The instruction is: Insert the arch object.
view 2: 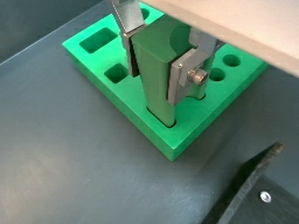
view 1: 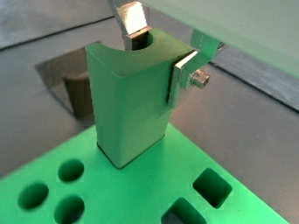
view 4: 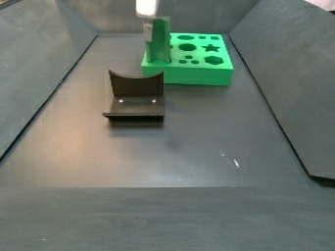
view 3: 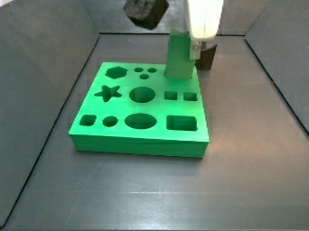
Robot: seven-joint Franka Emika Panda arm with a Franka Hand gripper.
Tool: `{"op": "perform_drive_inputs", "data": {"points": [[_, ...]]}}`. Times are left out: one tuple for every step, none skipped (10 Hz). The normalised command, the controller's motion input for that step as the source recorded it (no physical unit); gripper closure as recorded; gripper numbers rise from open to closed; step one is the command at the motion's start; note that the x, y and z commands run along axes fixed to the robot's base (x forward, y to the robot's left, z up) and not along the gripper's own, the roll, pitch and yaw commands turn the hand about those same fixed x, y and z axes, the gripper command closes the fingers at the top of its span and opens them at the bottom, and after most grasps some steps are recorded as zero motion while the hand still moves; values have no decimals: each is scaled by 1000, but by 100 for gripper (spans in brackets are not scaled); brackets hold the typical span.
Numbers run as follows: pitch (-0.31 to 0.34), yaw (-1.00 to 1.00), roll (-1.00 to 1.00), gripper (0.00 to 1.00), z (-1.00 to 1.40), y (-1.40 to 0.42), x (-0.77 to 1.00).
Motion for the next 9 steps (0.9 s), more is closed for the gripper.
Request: {"op": "perform_drive_inputs", "data": {"points": [[-267,454,-31,100,-637,0,-37],[-260,383,0,100,-694,0,-109],[-236,303,0,100,-751,0,-151],[-254,63,16,100,-774,-146,-289],[-220,-263,124,100,-766,-271,-274],[-269,-280,77,100,-743,-351,-223],[-359,0,-13,100,-549,-106,-94],[-60,0,-40,100,-17,0,0],[0,0,0,100,0,0,0]]}}
